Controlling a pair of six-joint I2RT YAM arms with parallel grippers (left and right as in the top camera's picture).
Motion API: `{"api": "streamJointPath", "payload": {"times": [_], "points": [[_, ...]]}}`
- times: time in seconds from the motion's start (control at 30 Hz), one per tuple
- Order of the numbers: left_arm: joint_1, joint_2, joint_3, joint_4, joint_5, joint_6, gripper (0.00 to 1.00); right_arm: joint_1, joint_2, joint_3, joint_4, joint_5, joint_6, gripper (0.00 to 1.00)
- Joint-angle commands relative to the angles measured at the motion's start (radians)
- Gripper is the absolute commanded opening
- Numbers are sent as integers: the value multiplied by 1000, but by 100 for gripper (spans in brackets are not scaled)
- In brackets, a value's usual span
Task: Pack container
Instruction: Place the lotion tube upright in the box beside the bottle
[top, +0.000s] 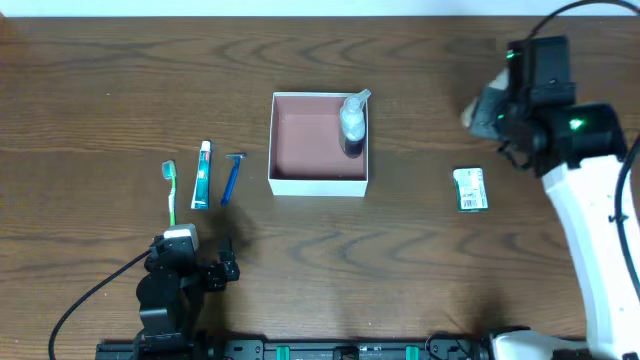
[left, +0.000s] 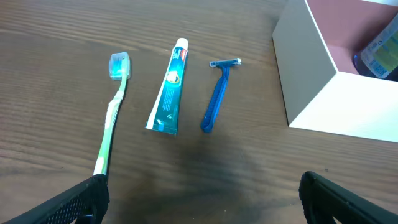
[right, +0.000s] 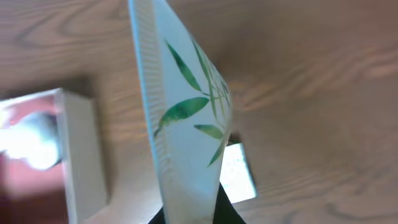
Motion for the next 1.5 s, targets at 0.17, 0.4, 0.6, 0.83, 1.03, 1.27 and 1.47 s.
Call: {"api": "streamJointPath", "payload": {"times": [0.17, 0.4, 0.6, 0.83, 1.03, 1.27, 1.47], "points": [[-3, -6, -11, 3, 14, -2, 98, 322, -173, 13, 29, 6, 9, 1], [-3, -6, -11, 3, 14, -2, 98, 514, -108, 13, 148, 6, 22, 1], [-3, -6, -11, 3, 14, -2, 98, 576, 49, 13, 283, 63, 22, 1], [-3, -6, -11, 3, 14, -2, 98, 539, 255, 13, 393, 175, 21, 1], [-3, -6, -11, 3, 14, -2, 98, 490, 370, 13, 450, 159, 21, 1], [-3, -6, -11, 3, 14, -2, 98, 480, 407, 13, 480, 118, 21, 1], [-3, -6, -11, 3, 14, -2, 98, 486, 392, 14, 494, 107, -43, 53]]}}
